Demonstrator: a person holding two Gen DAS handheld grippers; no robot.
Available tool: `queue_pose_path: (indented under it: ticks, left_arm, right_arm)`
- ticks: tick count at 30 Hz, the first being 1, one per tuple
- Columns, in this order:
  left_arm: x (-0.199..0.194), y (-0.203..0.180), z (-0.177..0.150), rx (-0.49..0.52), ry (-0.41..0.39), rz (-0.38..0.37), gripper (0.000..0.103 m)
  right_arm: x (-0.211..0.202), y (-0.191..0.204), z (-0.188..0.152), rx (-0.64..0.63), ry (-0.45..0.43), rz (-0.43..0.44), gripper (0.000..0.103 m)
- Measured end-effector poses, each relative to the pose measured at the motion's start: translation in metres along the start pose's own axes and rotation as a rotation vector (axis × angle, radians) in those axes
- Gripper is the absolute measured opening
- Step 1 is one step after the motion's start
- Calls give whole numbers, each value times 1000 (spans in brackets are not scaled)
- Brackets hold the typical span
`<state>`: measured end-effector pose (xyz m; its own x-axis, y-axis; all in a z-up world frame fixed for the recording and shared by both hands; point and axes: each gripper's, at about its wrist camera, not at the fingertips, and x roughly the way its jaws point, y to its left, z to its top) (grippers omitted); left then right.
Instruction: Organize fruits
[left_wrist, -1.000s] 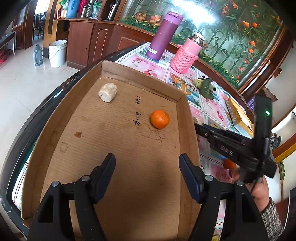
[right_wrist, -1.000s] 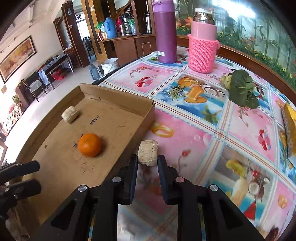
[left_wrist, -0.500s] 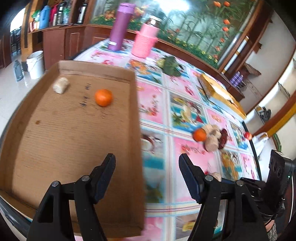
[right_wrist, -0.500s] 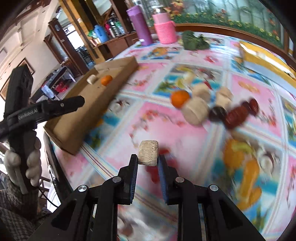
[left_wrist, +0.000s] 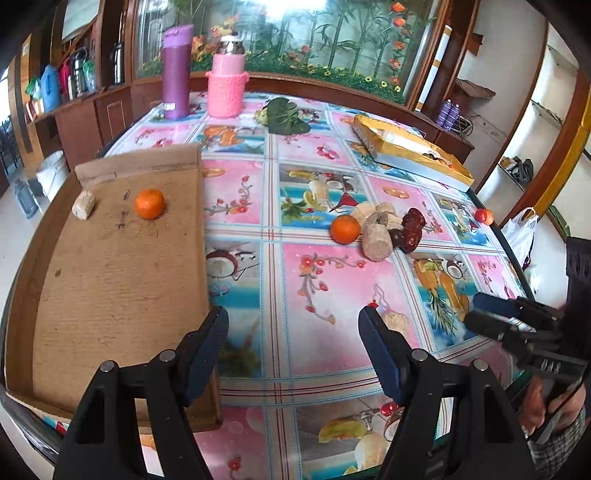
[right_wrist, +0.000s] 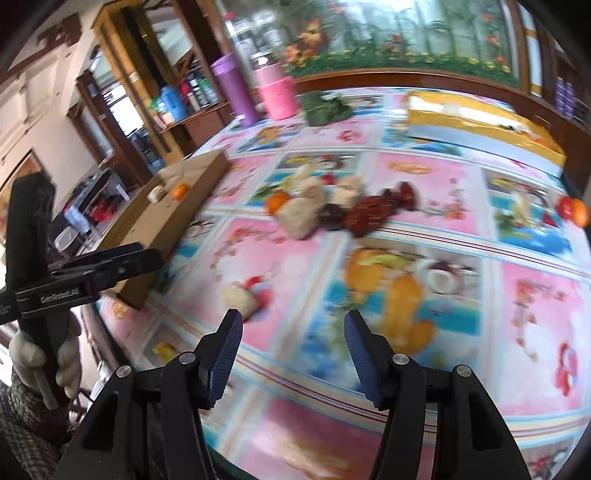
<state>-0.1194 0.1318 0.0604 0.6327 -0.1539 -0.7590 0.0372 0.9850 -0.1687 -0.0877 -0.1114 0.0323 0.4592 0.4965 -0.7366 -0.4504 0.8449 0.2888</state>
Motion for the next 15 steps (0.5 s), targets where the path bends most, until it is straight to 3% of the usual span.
queue_pose_path:
  ticks: [4,10,15]
  left_arm:
    - [1,-24,-1,97,-16,-23,73]
    - [28,-50,-10,137,70,-96,73]
    - [43,-64,-13,162,95,-124,68]
  right_arm:
    - [-25,-48,-1,97,-41,-130,61]
    - [-61,-129,29,215,-176,-438,61]
    - [-48,-187,60,328,-175,-465,61]
